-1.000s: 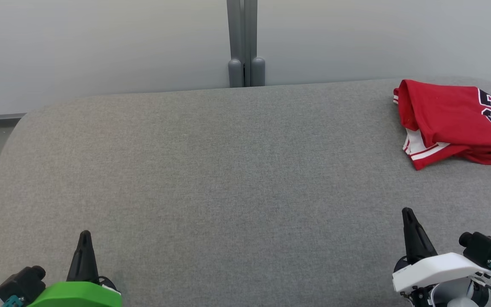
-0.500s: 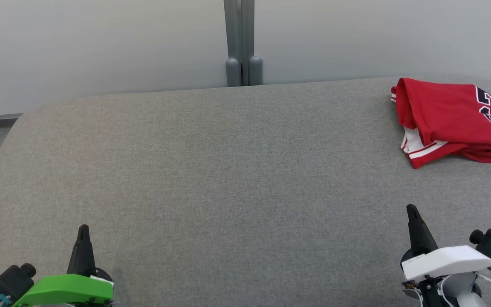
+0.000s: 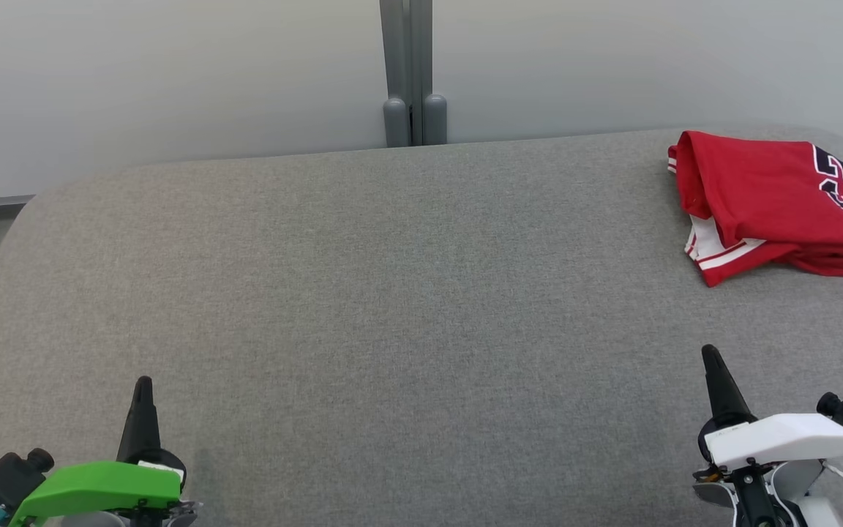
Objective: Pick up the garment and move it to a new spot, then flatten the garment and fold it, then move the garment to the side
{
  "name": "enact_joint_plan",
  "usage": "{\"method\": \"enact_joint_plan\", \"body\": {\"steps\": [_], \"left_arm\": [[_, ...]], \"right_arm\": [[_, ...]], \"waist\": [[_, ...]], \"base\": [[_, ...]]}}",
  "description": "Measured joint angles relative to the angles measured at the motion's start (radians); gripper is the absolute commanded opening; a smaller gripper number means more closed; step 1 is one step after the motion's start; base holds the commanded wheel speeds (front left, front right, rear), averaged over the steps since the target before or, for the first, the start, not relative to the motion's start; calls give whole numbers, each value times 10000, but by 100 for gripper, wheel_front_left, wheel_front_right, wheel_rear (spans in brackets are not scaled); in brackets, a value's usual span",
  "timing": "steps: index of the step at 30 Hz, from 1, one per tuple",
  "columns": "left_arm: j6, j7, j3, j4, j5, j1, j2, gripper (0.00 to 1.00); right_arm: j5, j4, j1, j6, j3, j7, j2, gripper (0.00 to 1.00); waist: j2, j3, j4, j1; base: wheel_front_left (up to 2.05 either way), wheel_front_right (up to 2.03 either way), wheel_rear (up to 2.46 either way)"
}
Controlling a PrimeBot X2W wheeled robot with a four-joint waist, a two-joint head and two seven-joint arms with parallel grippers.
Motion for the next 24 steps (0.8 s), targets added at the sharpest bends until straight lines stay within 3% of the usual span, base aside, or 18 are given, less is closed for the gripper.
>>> {"method": "enact_joint_plan", "body": {"steps": [24], "left_arm": [[-73, 619, 82, -59, -2416, -248, -25, 0]], "right_arm": [[2458, 56, -275, 0, -274, 650, 0, 0]], "waist": [[0, 62, -113, 0]], "base": [[0, 0, 0]]}}
